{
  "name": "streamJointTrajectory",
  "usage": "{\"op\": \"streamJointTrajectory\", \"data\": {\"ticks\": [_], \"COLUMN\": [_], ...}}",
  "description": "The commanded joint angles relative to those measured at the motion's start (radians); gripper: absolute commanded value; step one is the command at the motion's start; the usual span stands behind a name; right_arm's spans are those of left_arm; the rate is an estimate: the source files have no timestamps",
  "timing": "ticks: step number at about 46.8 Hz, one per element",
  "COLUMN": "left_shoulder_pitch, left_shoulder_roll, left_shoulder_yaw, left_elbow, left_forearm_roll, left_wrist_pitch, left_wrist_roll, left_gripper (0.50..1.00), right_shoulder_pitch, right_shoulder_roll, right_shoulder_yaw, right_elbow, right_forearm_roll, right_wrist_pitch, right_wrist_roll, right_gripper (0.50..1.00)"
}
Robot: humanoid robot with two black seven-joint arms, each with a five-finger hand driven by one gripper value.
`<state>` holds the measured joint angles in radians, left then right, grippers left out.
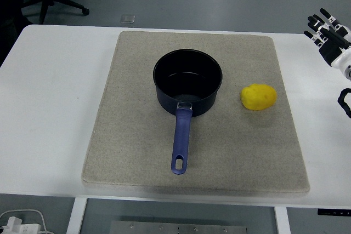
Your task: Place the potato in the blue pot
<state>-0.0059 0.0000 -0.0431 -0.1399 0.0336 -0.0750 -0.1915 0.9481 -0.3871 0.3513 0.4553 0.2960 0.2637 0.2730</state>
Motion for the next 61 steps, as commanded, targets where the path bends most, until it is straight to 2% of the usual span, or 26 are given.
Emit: {"op": "streamJointTrajectory", "data": {"ticks": [1,33,41,49,54,61], "left_shoulder_pitch": [0.001,0.003,0.003,0.003,0.003,0.003], "left_shoulder_roll": [0.0,0.0,0.0,0.0,0.0,0.0], "left_shoulder_yaw": [-0.001,0.0,0.002,0.0,0.002,0.002], "left_elbow": [0.002,0.005,0.006,0.006,0.006,0.006], "left_forearm_roll": [0.0,0.0,-0.001,-0.001,-0.001,0.0], "left_wrist_pitch": [-0.002,0.008,0.008,0.009,0.008,0.008], "left_wrist_roll": [0.001,0.001,0.0,0.0,0.0,0.0], "left_gripper": [0.994,0.994,0.994,0.994,0.994,0.994], "right_shoulder_pitch": [0.0,0.001,0.004,0.008,0.009,0.009], "right_shoulder_roll": [-0.001,-0.004,-0.006,-0.016,-0.018,-0.019], "right_shoulder_yaw": [0.0,0.002,0.002,0.0,0.0,0.017], "right_elbow": [0.0,-0.001,-0.001,-0.001,0.0,-0.001], "right_forearm_roll": [0.0,0.002,0.002,-0.003,-0.049,-0.138], "right_wrist_pitch": [-0.008,-0.009,-0.044,-0.046,-0.029,-0.031], "right_wrist_roll": [0.0,0.0,-0.008,-0.008,0.006,0.055], "right_gripper": [0.93,0.93,0.93,0.93,0.93,0.93]}}
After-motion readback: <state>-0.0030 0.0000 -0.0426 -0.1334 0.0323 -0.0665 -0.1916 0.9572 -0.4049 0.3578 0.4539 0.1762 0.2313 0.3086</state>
